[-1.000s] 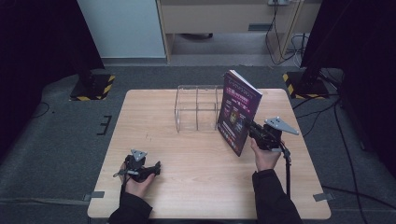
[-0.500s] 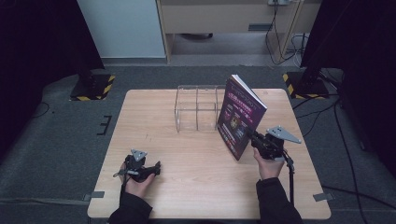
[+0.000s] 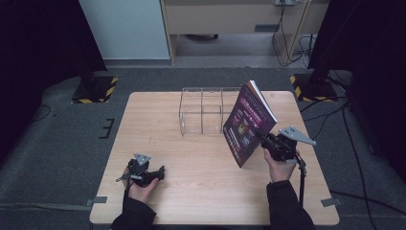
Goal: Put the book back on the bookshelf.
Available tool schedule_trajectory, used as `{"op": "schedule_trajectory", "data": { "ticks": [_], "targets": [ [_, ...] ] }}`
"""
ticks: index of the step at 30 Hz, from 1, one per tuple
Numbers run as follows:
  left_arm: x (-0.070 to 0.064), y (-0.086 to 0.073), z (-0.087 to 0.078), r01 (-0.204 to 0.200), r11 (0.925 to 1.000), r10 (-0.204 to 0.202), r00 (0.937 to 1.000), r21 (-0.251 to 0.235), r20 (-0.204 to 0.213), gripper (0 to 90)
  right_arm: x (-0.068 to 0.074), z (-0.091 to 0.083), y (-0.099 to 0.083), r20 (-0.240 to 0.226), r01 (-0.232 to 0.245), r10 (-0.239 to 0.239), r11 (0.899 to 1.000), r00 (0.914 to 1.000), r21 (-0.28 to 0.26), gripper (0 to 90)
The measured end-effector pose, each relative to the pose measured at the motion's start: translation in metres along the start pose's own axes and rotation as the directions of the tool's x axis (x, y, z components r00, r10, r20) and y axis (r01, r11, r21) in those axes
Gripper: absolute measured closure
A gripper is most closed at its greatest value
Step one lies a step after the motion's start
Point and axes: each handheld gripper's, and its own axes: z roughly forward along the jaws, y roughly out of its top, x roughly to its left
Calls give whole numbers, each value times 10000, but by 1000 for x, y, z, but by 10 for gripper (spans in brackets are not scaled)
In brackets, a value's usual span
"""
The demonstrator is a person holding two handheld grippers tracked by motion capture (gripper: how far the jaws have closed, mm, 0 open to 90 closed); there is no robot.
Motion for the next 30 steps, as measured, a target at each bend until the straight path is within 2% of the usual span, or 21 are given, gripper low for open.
{"op": "schedule_trajectory", "data": {
  "ticks": [6, 11, 13, 17, 27, 30],
  "targets": [
    [0, 0, 0, -2, 10000, 2, 10000, 1, 2, 108, 1, 1, 21, 78, 32, -31, 9999, 10000, -140, 771],
    [0, 0, 0, 0, 10000, 0, 10000, 1, 4, 108, 4, 3, 25, 135, -35, 36, 10000, 9999, -28, 811],
    [0, 0, 0, 1, 10000, -1, 10000, -2, 2, 108, 5, 3, 26, 167, -314, 313, 9995, 9994, 46, 836],
    [0, 0, 0, -1, 10000, 1, 10000, 0, 2, 109, 8, 3, 26, 191, -474, 474, 9989, 9987, -14, 842],
    [0, 0, 0, 1, 10000, -1, 10000, 0, 4, 109, 18, 8, 34, 329, -39, 53, 9991, 9994, -412, 844],
    [0, 0, 0, 0, 10000, 0, 10000, -1, 5, 108, 18, 12, 38, 333, -71, 89, 9985, 9994, -535, 844]
  ]
}}
